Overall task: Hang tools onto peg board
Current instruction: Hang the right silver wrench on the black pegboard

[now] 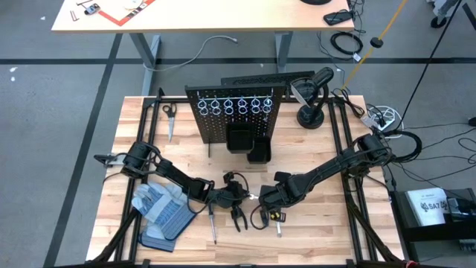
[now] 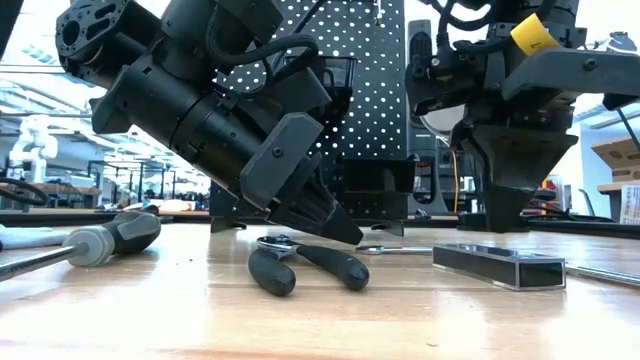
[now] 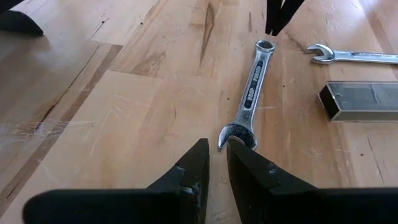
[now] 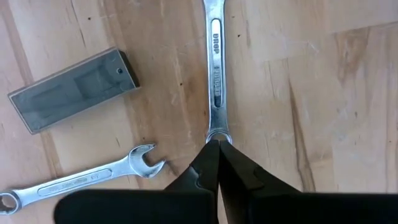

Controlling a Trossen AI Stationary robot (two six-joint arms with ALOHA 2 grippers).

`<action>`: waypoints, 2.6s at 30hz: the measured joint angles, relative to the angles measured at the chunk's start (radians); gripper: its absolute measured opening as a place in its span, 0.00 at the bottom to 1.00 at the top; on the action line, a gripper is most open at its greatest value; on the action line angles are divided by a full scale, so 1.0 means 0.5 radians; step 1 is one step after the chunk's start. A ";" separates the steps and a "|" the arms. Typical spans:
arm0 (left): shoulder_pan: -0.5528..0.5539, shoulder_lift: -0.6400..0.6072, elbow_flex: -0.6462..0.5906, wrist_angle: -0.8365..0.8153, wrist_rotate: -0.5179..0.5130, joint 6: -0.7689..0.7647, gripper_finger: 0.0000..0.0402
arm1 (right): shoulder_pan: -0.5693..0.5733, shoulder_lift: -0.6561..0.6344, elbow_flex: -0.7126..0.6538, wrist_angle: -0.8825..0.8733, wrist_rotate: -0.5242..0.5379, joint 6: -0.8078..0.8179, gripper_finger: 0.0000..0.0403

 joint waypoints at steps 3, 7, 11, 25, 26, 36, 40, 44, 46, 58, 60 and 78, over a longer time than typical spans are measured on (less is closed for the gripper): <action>0.000 0.000 0.000 0.000 0.000 0.000 0.16 | 0.000 0.000 0.000 0.000 -0.010 -0.011 0.00; 0.000 -0.003 0.000 0.000 0.000 0.002 0.16 | 0.000 -0.001 -0.022 0.042 -0.031 -0.027 0.00; 0.000 -0.019 0.001 0.005 0.000 0.003 0.16 | -0.001 -0.001 -0.079 0.086 -0.032 -0.028 0.00; -0.002 -0.020 0.002 0.002 0.000 0.003 0.16 | -0.033 -0.009 -0.165 0.229 -0.049 -0.013 0.00; -0.002 -0.021 0.002 0.002 0.000 0.003 0.16 | -0.038 -0.010 -0.173 0.233 -0.054 -0.010 0.00; 0.000 -0.021 0.002 0.002 0.001 0.002 0.16 | -0.061 -0.011 -0.251 0.290 -0.135 0.050 0.00; 0.000 -0.021 0.002 0.006 0.001 -0.001 0.16 | -0.061 -0.011 -0.268 0.301 -0.154 0.078 0.00; 0.000 -0.021 0.009 0.037 0.037 -0.002 0.16 | -0.061 -0.010 -0.274 0.320 -0.169 0.078 0.00; 0.010 -0.021 0.011 0.026 0.098 -0.005 0.16 | -0.066 -0.009 -0.275 0.327 -0.176 0.078 0.00; 0.073 0.039 0.020 -0.062 0.158 -0.198 0.16 | -0.064 0.002 -0.181 0.319 -0.160 0.040 0.00; 0.073 0.063 0.021 -0.088 0.165 -0.230 0.16 | -0.063 0.005 -0.155 0.313 -0.163 0.015 0.00; 0.097 0.089 0.024 -0.183 0.262 -0.370 0.16 | -0.020 0.003 -0.026 0.145 -0.038 -0.068 0.34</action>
